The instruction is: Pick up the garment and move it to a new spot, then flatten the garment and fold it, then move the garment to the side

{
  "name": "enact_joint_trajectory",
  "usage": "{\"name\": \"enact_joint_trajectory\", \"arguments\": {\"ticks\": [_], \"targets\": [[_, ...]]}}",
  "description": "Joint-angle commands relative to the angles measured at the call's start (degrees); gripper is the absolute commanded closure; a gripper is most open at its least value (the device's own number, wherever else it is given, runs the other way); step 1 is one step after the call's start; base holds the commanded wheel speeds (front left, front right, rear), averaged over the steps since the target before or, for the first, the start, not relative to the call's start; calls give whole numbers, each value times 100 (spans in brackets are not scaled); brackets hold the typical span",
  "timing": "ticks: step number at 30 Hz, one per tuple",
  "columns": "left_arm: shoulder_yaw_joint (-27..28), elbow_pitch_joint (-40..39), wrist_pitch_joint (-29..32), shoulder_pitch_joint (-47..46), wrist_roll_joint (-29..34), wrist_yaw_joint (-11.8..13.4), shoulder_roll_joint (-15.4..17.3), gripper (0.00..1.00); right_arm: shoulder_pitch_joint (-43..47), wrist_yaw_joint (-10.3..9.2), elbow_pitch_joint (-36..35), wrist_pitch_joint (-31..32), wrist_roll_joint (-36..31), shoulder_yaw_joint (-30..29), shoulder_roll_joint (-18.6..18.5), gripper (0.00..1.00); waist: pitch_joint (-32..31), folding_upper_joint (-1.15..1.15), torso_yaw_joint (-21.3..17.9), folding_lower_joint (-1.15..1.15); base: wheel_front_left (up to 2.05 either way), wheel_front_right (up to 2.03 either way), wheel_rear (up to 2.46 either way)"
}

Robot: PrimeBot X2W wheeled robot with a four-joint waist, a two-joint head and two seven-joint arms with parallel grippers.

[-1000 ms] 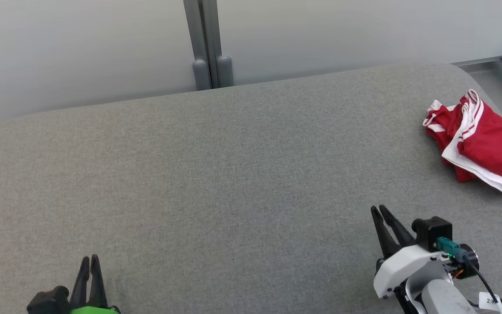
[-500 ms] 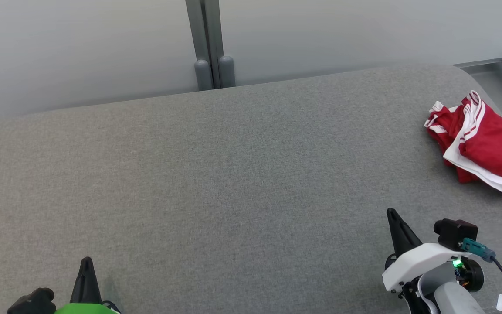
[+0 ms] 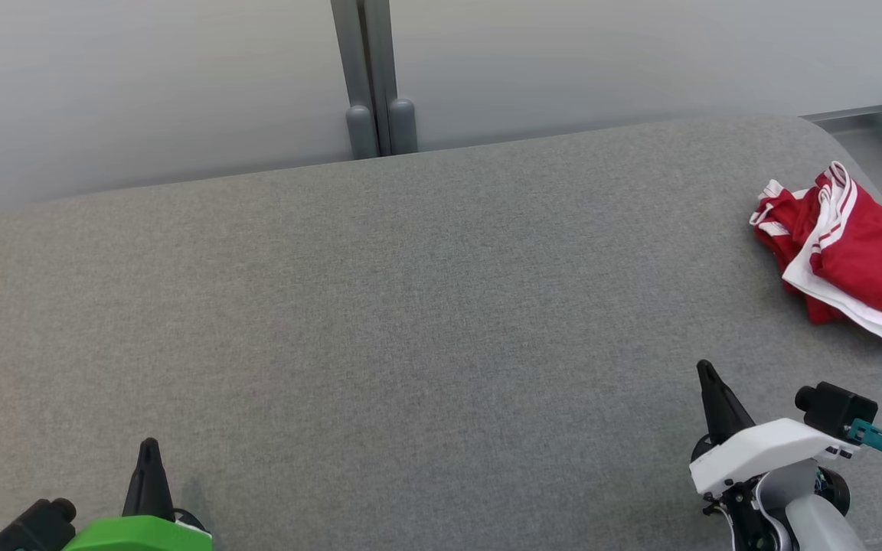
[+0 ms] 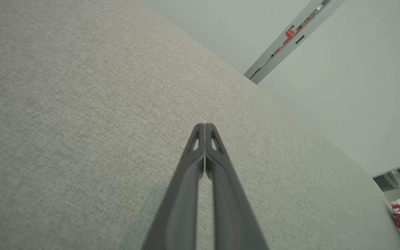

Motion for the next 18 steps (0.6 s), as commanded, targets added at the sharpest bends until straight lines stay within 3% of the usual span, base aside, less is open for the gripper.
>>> {"name": "enact_joint_trajectory", "arguments": {"ticks": [1,18], "targets": [[19,-111,39,-178,-210,3,44,100,-36,-2,-136,45,213,-42,-26,100,-1,0,4,0,0,0,0],[30,-242,386,-318,-1462,4,54,100,73,-3,-416,385,1530,-219,-34,100,-13,0,49,0,0,0,0]]}}
